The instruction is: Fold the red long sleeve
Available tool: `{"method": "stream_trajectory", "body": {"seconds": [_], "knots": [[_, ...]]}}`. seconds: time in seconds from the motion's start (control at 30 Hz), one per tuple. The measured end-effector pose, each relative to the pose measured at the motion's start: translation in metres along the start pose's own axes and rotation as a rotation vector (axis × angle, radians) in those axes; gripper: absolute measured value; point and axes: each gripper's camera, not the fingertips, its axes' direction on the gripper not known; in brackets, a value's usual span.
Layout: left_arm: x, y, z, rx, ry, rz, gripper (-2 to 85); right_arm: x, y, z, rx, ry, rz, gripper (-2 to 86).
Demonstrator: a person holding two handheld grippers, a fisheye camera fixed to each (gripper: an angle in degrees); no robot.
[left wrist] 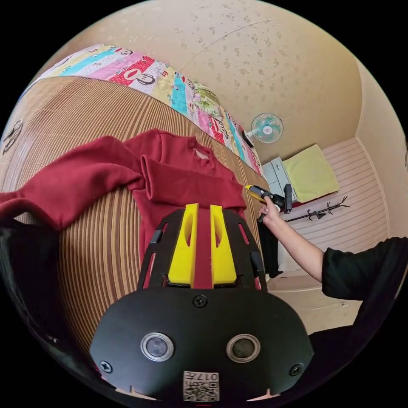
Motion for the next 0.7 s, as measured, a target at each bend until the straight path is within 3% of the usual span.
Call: {"method": "stream_trajectory", "body": {"seconds": [0.03,0.13,0.27,0.43,0.57,0.7], "knots": [[0.001,-0.006,0.008,-0.003,-0.009,0.003,5.8,0.005,-0.010,0.015,-0.079,-0.054,0.006,10.8],[0.001,-0.034,0.043,-0.008,-0.042,0.039,6.6,-0.009,-0.017,0.013,-0.022,0.044,-0.131,7.4],[-0.020,-0.056,0.095,-0.163,-0.186,0.046,6.4,0.004,-0.028,0.019,-0.016,0.131,-0.211,3.8],[-0.028,-0.055,0.087,-0.120,-0.155,0.050,4.4,0.039,-0.033,0.005,-0.009,-0.083,-0.166,3.0],[-0.013,-0.060,0.074,-0.080,-0.191,0.086,7.8,0.014,0.013,-0.042,0.099,-0.052,-0.236,2.9],[-0.019,-0.083,0.091,-0.096,-0.202,0.027,8.7,-0.017,0.060,-0.030,0.052,-0.059,-0.305,2.8]]}}
